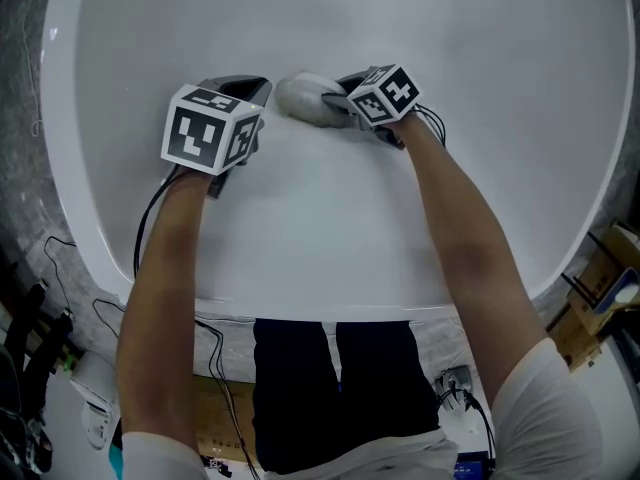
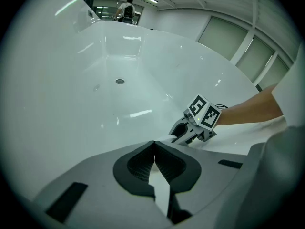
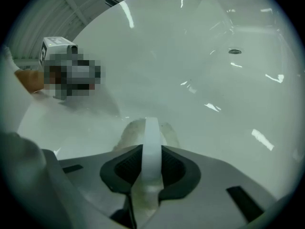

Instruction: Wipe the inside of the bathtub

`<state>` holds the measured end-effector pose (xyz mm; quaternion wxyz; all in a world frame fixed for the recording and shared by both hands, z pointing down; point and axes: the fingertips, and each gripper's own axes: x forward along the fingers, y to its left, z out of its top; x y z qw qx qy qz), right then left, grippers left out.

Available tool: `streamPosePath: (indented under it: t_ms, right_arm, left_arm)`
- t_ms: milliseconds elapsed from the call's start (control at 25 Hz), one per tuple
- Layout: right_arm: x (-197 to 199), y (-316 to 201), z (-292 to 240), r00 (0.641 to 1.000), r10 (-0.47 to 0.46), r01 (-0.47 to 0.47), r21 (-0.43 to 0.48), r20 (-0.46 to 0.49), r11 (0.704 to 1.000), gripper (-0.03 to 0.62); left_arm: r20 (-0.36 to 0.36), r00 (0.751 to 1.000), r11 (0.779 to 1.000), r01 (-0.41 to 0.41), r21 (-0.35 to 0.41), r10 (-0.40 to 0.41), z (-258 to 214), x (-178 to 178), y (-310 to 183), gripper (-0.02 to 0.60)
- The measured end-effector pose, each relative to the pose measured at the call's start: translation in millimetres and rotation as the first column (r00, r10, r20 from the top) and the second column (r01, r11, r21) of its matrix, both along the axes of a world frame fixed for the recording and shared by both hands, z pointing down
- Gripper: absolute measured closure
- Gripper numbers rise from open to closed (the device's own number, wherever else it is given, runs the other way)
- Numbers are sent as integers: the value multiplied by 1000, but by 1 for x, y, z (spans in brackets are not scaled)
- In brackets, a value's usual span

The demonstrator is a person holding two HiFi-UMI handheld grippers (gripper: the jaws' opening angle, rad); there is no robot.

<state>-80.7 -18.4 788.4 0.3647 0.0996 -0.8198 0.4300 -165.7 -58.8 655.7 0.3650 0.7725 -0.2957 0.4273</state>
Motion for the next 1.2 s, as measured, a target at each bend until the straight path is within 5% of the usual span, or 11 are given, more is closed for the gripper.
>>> streamPosePath:
  t_ms: [1200]
  right_arm:
    - [-28,30,-106,987,-82,84,-6,137,996,496]
  left_arm:
    - [-4,1000,999,12,30,-12,-84,-9,14,569]
